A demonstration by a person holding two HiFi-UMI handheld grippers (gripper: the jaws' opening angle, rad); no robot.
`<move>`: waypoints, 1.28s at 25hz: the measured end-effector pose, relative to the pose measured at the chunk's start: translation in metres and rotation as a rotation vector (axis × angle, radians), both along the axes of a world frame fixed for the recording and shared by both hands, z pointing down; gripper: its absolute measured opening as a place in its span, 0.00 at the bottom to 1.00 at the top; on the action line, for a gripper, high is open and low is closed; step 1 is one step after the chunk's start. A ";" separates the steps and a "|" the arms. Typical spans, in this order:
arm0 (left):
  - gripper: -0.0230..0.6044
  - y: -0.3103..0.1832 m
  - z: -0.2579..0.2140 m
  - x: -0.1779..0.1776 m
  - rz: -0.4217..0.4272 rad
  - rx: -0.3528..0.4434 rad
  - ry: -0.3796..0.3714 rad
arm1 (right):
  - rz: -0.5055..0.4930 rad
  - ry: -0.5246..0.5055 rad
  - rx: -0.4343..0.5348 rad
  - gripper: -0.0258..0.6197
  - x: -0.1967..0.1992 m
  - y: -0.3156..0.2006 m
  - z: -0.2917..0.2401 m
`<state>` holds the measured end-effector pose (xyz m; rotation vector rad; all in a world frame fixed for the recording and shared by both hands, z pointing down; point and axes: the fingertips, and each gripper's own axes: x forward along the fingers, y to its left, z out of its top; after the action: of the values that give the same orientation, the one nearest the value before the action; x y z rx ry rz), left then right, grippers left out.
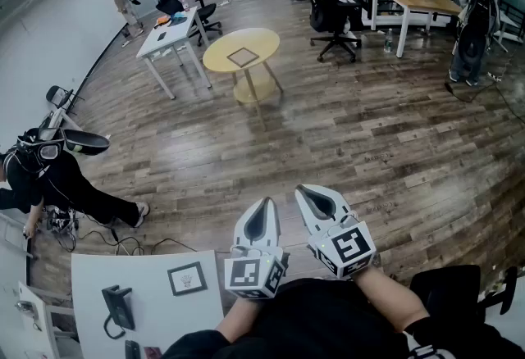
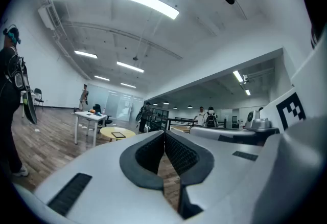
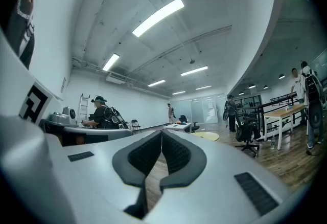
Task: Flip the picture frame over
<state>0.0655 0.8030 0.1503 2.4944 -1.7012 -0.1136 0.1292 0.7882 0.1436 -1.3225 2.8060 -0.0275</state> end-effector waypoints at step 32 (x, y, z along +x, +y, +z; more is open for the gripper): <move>0.08 0.005 0.007 0.008 -0.061 -0.027 -0.058 | -0.005 -0.112 -0.044 0.07 0.053 -0.011 0.020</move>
<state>0.0732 0.8080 0.1577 2.4501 -1.7894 -0.0243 0.1826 0.7771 0.1639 -1.2808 2.7303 -0.1594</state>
